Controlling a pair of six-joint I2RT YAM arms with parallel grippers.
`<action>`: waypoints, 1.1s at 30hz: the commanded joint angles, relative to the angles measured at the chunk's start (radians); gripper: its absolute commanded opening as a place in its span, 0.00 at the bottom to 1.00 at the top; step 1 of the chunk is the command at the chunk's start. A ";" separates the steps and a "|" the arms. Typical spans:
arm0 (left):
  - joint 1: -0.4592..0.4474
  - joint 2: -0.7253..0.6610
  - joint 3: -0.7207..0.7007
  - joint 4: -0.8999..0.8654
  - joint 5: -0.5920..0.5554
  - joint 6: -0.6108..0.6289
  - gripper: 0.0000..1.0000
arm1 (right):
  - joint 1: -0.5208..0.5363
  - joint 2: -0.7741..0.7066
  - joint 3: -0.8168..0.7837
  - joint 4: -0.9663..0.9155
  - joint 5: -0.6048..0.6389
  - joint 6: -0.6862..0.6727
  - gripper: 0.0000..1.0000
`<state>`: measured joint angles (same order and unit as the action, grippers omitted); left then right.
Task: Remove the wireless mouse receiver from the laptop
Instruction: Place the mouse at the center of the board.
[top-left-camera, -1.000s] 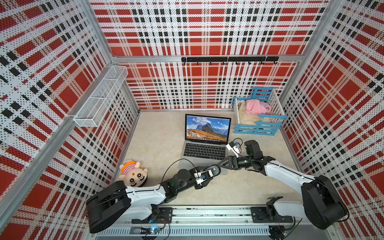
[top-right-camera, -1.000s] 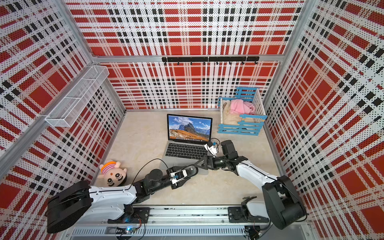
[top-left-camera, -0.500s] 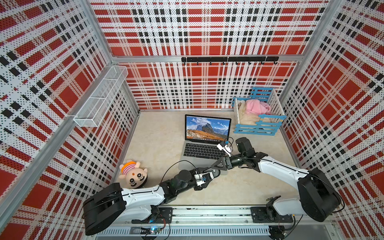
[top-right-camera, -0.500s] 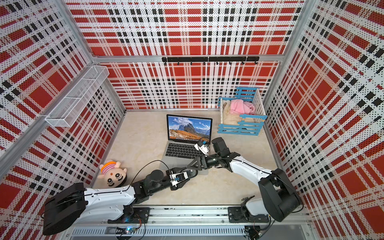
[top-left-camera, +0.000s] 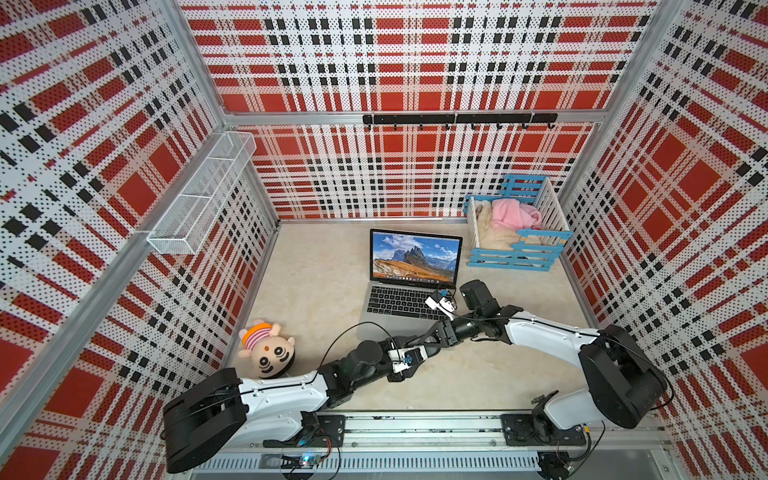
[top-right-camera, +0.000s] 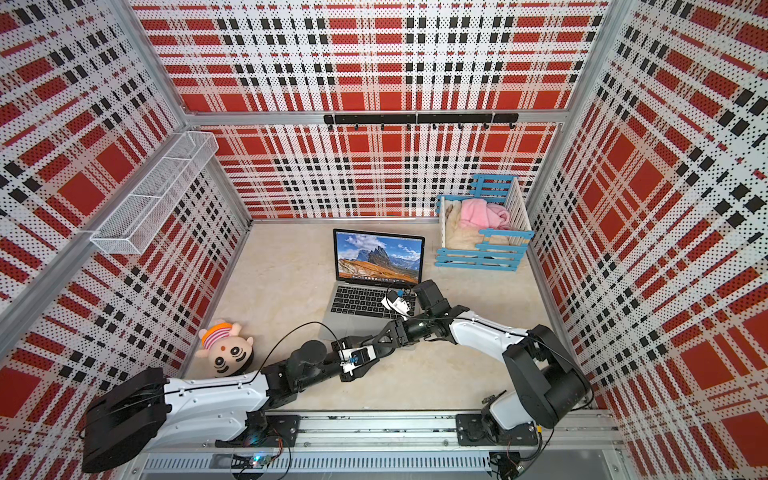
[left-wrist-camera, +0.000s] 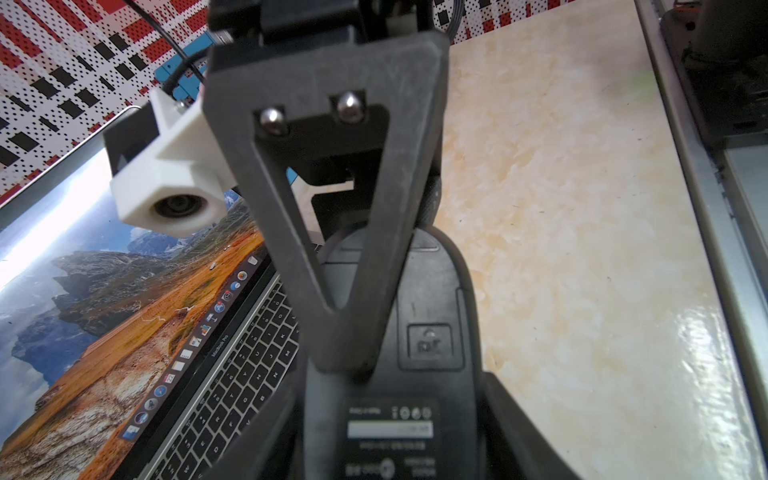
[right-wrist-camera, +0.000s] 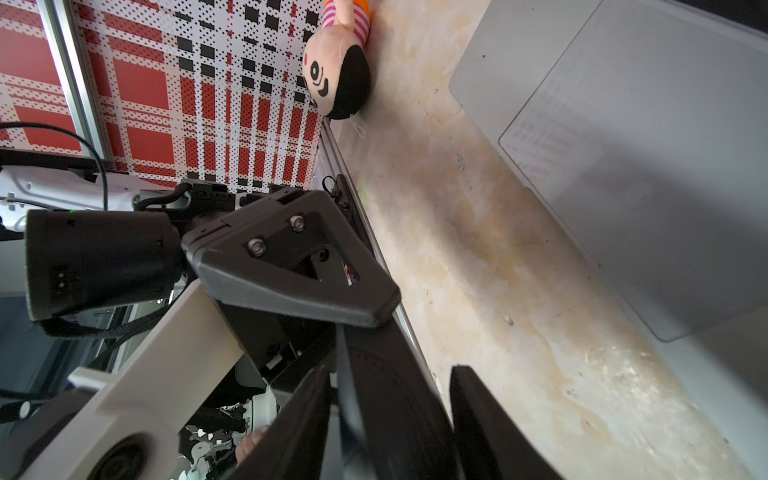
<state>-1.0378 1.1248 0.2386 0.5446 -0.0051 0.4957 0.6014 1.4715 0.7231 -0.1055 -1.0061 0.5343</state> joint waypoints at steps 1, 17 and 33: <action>-0.007 -0.011 0.031 -0.003 0.004 0.003 0.31 | 0.012 0.003 0.025 0.041 -0.011 0.012 0.49; -0.014 -0.011 0.033 -0.008 0.017 0.006 0.33 | 0.014 0.023 0.023 0.107 -0.015 0.074 0.35; 0.093 -0.274 -0.045 0.083 0.000 -0.209 0.85 | -0.082 -0.161 0.087 -0.201 0.320 -0.065 0.19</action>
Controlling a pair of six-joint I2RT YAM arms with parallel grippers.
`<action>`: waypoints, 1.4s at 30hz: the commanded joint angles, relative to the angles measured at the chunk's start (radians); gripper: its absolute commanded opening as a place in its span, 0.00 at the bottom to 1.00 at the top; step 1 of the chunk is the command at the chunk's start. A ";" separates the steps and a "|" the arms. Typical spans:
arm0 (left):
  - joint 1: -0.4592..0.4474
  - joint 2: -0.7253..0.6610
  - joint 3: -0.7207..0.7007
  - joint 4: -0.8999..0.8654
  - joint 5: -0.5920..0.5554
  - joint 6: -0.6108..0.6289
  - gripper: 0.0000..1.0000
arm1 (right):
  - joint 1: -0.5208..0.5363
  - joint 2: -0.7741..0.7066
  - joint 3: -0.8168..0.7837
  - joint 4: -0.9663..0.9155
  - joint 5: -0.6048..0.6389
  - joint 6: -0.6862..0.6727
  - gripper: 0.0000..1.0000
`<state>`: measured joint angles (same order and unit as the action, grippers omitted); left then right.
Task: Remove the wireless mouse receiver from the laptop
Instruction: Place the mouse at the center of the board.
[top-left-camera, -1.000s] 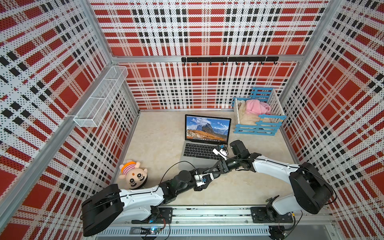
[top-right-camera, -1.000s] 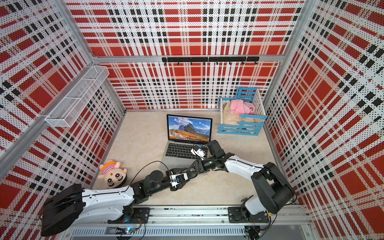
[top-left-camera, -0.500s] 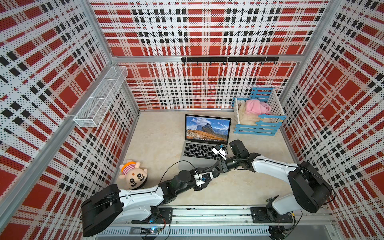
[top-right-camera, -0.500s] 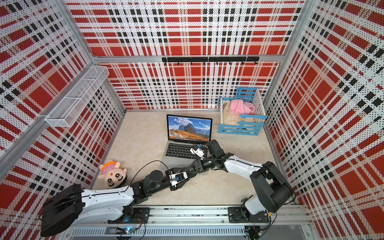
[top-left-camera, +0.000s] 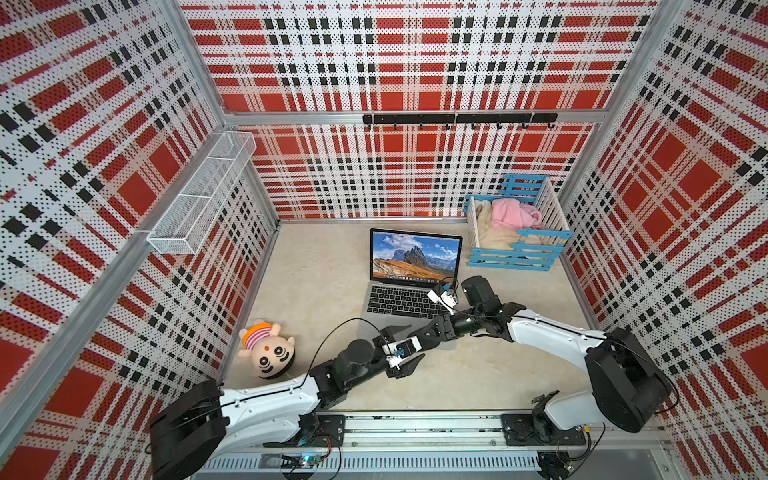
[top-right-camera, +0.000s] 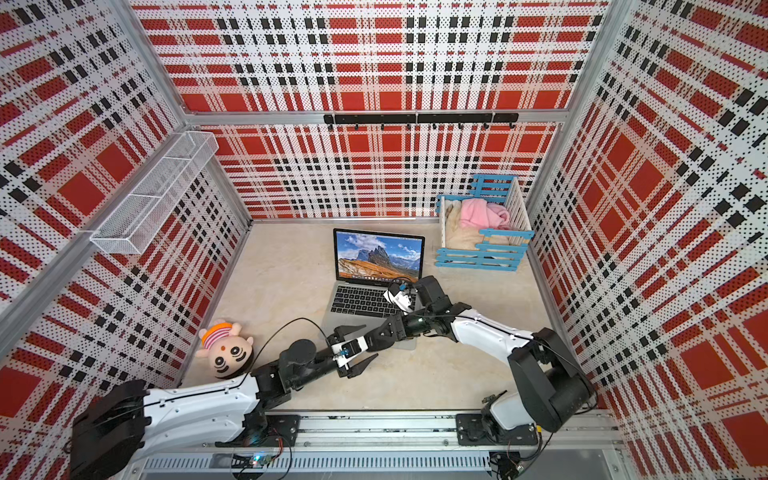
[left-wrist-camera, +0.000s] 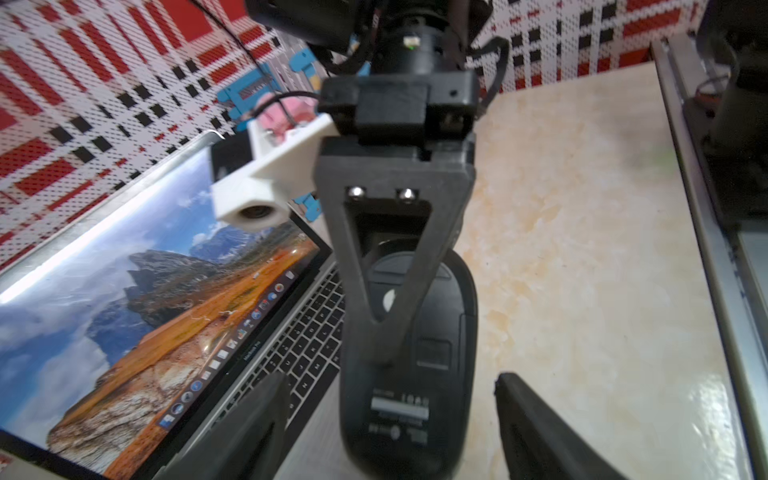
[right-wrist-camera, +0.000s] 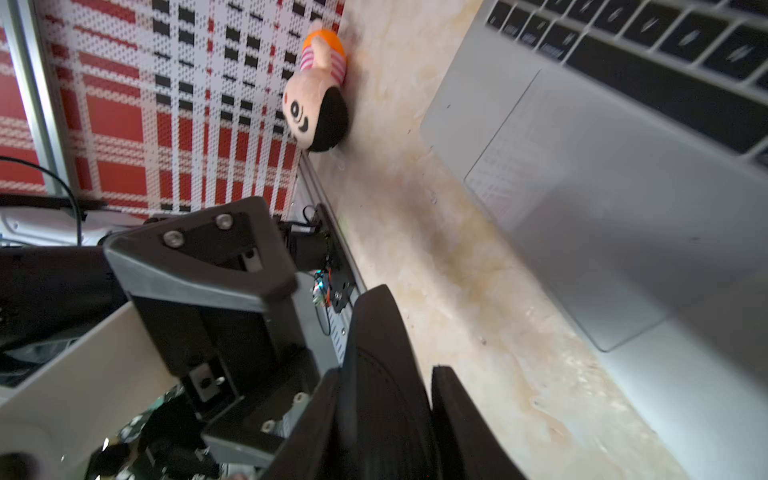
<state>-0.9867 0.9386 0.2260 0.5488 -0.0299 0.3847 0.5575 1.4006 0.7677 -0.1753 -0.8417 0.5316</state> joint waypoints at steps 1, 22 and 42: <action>0.066 -0.136 -0.051 0.102 0.029 -0.131 0.88 | -0.044 -0.122 0.061 -0.194 0.249 -0.084 0.19; 0.459 -0.233 -0.015 -0.082 0.014 -0.624 0.88 | 0.281 0.408 0.421 -0.972 1.934 -0.017 0.17; 0.468 -0.351 -0.059 -0.133 -0.041 -0.632 0.88 | 0.294 0.584 0.354 -0.686 1.831 -0.153 0.44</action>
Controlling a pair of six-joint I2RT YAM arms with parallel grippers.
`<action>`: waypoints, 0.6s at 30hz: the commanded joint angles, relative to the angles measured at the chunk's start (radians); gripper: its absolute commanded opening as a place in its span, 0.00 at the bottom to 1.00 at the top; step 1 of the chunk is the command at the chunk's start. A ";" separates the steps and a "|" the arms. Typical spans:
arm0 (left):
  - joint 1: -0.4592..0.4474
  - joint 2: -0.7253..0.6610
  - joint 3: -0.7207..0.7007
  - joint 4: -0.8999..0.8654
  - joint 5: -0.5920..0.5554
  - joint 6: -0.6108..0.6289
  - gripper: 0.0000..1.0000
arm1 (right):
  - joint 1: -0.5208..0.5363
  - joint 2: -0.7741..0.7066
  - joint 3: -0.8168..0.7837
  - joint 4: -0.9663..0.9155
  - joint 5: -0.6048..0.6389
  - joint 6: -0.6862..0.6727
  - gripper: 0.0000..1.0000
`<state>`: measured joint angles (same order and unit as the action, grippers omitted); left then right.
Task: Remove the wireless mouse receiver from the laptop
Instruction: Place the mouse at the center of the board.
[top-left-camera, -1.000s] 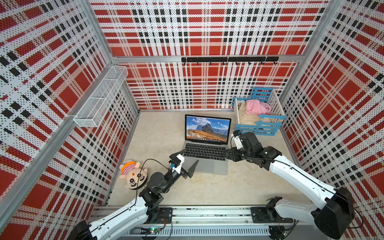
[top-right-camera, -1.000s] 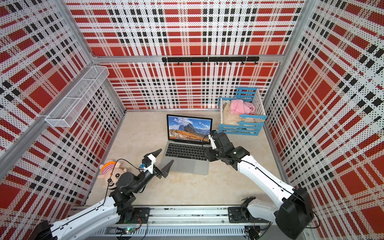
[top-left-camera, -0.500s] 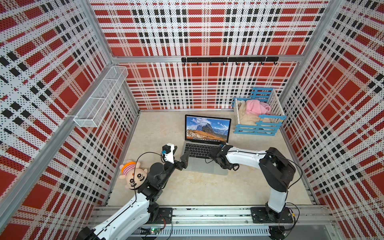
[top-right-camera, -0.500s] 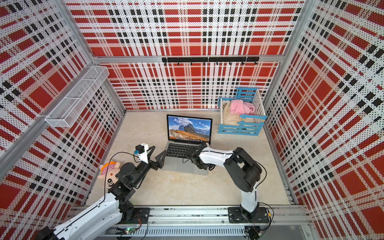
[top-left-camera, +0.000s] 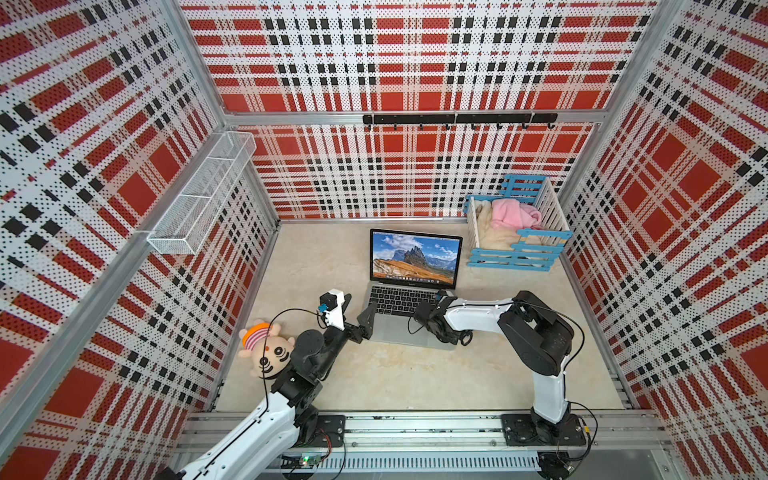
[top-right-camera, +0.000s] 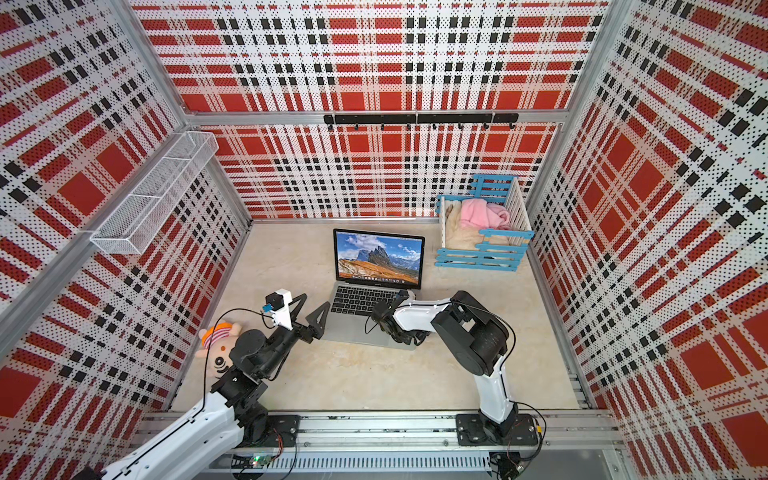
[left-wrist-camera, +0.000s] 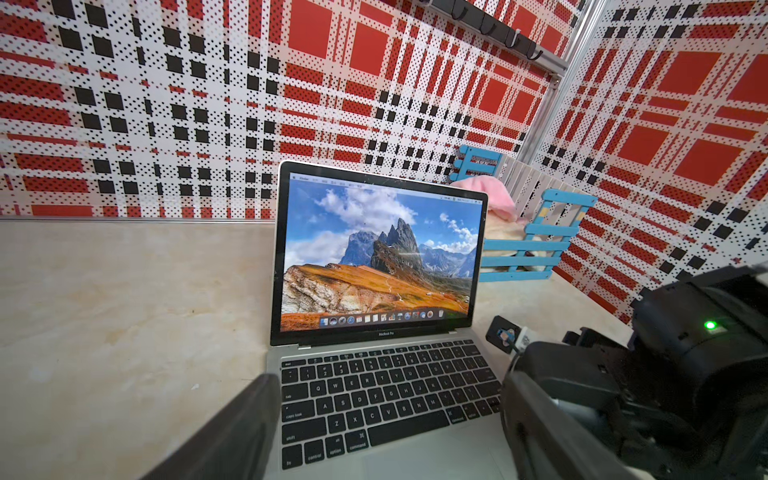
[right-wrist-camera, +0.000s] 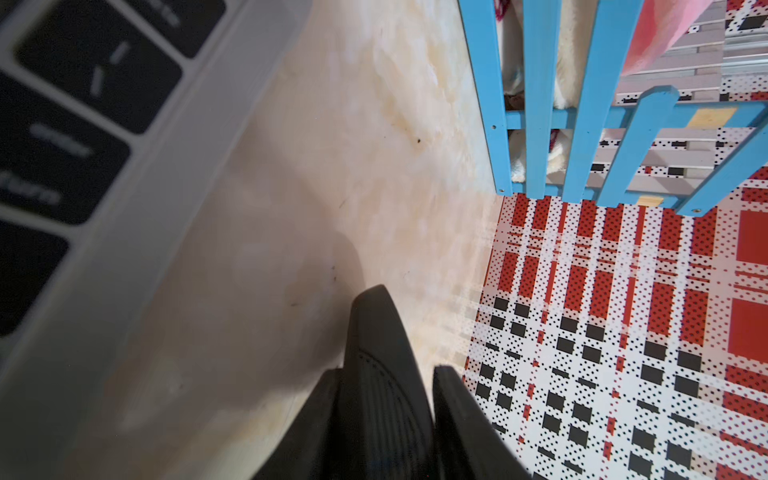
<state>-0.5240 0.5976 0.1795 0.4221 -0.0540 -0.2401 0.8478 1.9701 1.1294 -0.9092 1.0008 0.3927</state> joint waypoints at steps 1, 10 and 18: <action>0.005 -0.009 -0.012 -0.009 -0.018 -0.008 0.88 | 0.004 0.019 -0.009 0.054 -0.016 -0.016 0.46; 0.005 0.002 0.002 -0.032 -0.035 -0.007 0.88 | -0.003 0.039 -0.025 0.109 -0.060 -0.037 0.62; 0.009 0.028 0.014 -0.043 -0.038 -0.006 0.88 | -0.010 0.003 -0.049 0.191 -0.194 -0.069 0.76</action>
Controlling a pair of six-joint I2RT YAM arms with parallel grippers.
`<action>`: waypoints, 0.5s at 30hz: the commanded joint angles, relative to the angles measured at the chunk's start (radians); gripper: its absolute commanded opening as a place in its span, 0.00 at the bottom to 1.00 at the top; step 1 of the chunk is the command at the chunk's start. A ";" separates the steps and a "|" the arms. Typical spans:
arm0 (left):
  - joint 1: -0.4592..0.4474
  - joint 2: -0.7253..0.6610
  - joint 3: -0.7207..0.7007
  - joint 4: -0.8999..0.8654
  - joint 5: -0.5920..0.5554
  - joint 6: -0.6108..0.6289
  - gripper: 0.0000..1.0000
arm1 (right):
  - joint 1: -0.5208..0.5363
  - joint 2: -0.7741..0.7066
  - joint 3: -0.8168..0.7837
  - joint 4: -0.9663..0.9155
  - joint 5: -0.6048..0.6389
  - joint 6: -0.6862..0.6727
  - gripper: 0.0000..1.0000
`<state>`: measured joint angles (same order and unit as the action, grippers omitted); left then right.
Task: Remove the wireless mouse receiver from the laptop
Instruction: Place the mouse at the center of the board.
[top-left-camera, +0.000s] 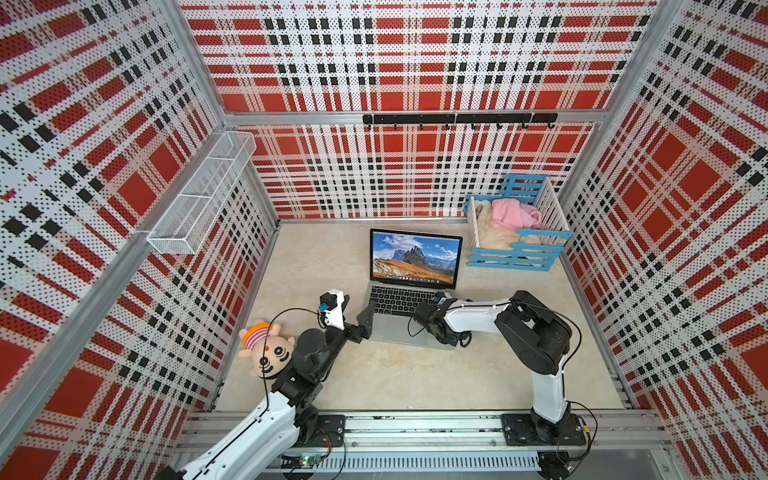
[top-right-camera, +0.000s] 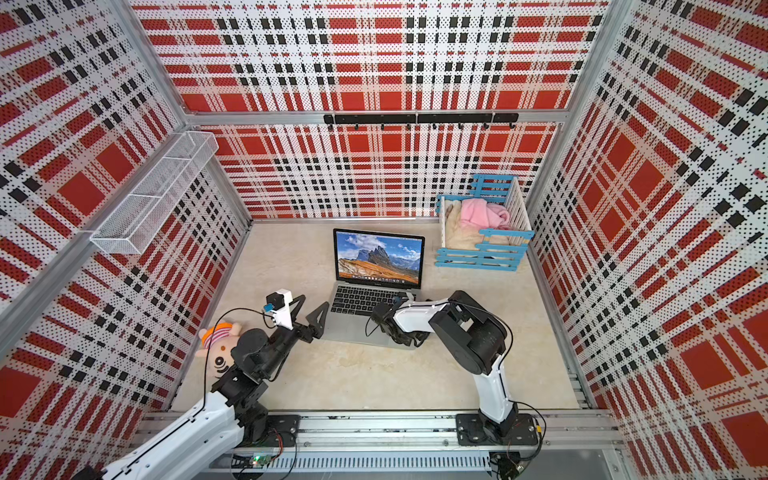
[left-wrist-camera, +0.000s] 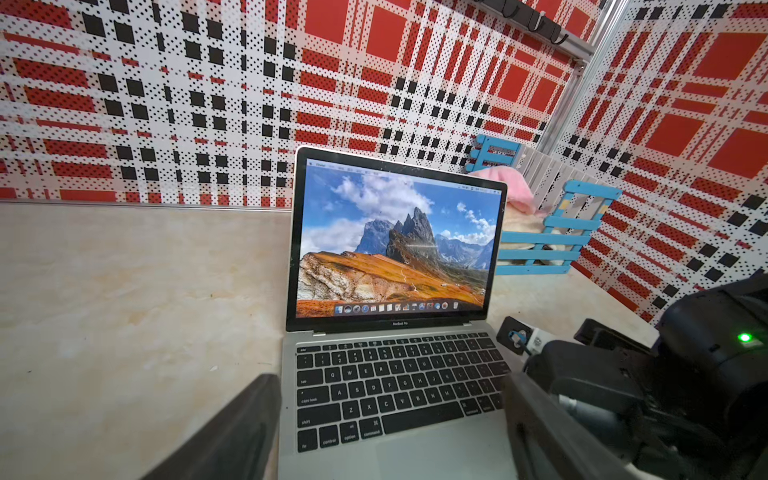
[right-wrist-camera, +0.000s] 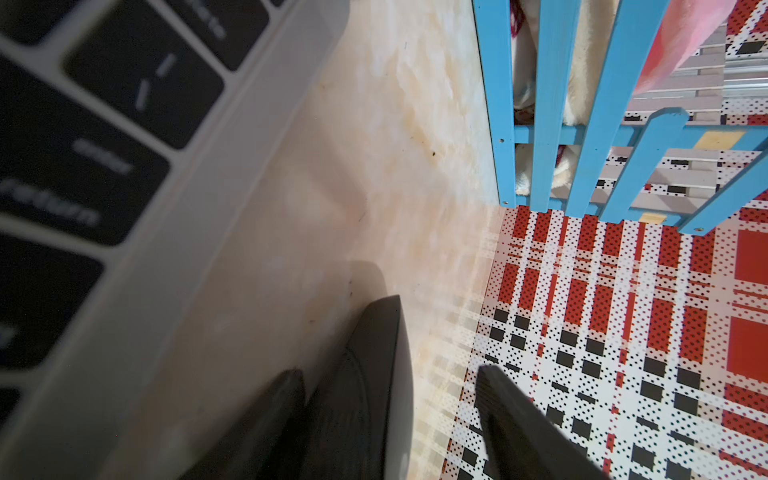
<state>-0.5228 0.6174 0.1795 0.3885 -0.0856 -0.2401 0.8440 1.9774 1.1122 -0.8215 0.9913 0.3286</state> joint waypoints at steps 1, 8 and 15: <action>0.009 0.014 0.017 -0.011 -0.003 -0.005 0.88 | -0.008 -0.014 -0.038 0.117 -0.209 -0.008 0.77; 0.029 0.075 0.056 -0.041 -0.003 -0.017 0.88 | -0.054 -0.150 -0.108 0.199 -0.445 -0.016 0.86; 0.107 0.111 0.083 -0.072 -0.022 -0.076 0.88 | -0.138 -0.350 -0.156 0.239 -0.597 -0.010 1.00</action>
<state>-0.4492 0.7261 0.2306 0.3378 -0.0902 -0.2779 0.7345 1.6909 0.9714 -0.6254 0.5537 0.3073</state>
